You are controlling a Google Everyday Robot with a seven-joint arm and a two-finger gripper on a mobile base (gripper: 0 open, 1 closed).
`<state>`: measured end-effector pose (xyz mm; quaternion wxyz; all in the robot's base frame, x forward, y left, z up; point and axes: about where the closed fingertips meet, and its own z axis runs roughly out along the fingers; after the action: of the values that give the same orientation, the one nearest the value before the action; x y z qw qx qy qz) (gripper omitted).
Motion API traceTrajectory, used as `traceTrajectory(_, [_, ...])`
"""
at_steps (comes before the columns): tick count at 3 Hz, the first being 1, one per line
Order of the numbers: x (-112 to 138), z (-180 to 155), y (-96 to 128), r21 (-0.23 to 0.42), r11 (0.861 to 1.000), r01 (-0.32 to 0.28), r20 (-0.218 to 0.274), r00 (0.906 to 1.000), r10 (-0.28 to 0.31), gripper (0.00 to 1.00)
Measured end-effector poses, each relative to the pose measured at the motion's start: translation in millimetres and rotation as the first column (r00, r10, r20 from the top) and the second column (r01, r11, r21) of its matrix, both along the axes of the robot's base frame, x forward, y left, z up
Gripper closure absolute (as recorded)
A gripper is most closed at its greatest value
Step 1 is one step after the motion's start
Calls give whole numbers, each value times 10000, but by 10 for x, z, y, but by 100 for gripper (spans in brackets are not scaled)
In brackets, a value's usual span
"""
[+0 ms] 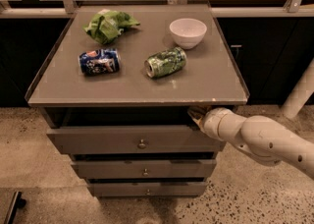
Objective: Open top drawer
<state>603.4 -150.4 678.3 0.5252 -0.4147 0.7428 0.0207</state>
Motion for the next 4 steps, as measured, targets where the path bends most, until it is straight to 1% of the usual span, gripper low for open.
traceTrajectory(1, [0,26,0,0,10000,0,0,10000,0,100])
traceTrajectory(2, [-39,-3,16,95,9998,-167,-294,9994,170,100])
traceTrajectory(3, [6,101,37,266,9995,-161,-417,9990,172,100])
traceTrajectory(4, [-8,80,69,372,9991,-216,-603,9979,238,100])
